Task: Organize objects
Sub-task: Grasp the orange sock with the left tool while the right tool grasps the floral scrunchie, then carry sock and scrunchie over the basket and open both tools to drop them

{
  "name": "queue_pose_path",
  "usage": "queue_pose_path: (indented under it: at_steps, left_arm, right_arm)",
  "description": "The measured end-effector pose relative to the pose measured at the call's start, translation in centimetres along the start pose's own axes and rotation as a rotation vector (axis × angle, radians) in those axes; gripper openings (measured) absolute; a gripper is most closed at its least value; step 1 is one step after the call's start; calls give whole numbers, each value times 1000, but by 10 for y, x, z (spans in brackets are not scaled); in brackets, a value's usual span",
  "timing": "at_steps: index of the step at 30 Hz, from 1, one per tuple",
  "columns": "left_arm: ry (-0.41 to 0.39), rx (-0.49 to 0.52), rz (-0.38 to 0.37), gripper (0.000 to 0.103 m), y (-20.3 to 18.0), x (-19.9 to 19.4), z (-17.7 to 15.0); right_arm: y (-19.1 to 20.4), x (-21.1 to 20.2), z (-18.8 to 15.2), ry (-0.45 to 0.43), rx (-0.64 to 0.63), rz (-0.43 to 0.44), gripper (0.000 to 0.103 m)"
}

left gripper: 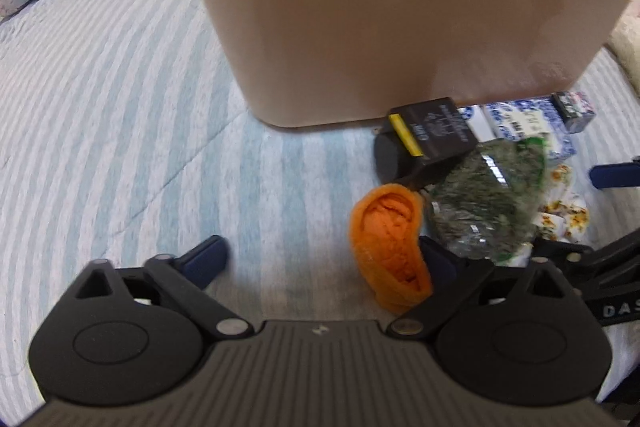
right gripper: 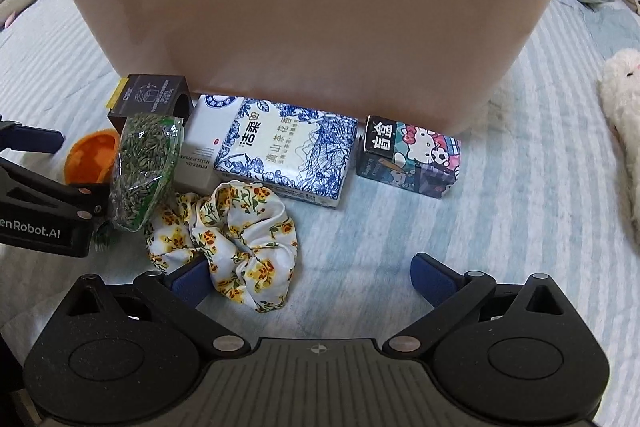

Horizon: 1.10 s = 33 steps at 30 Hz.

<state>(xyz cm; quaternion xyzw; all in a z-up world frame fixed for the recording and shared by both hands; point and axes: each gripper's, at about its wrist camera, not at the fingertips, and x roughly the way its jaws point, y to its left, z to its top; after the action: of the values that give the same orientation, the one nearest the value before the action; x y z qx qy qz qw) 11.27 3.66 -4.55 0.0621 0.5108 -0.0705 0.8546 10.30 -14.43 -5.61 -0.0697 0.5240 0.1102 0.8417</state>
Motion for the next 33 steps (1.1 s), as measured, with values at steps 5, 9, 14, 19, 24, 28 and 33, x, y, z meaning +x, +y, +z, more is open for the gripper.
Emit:
queue_pose_path:
  at_steps: [5,9,14,19,24,28,33]
  left_arm:
    - [-22,35,-16,62,-8,-12,-2]
    - [-22,30,-29,18,-6,-22,-2]
    - [-22,10,-54,12,4,-45,-5]
    - [-68,-9,-61,12,4,-70,2]
    - [-162,0,-39,12,3,-104,14]
    - [-248,-10,-34,12,-1,-125,29]
    - [-327,-27,-10,12,-4,-137,60]
  right_arm:
    - [15,-13,-7,-94,-81,-9,62]
    - [22,-20,-13,-130,-100,2,21]
    - [17,-36,-20,-148,-72,33,10]
    - [-4,-66,-13,-201,-47,37,9]
    - [-34,-103,9,-274,-17,36,9]
    - [-47,-134,21,-361,14,35,9]
    - [-63,-156,46,-436,42,28,9]
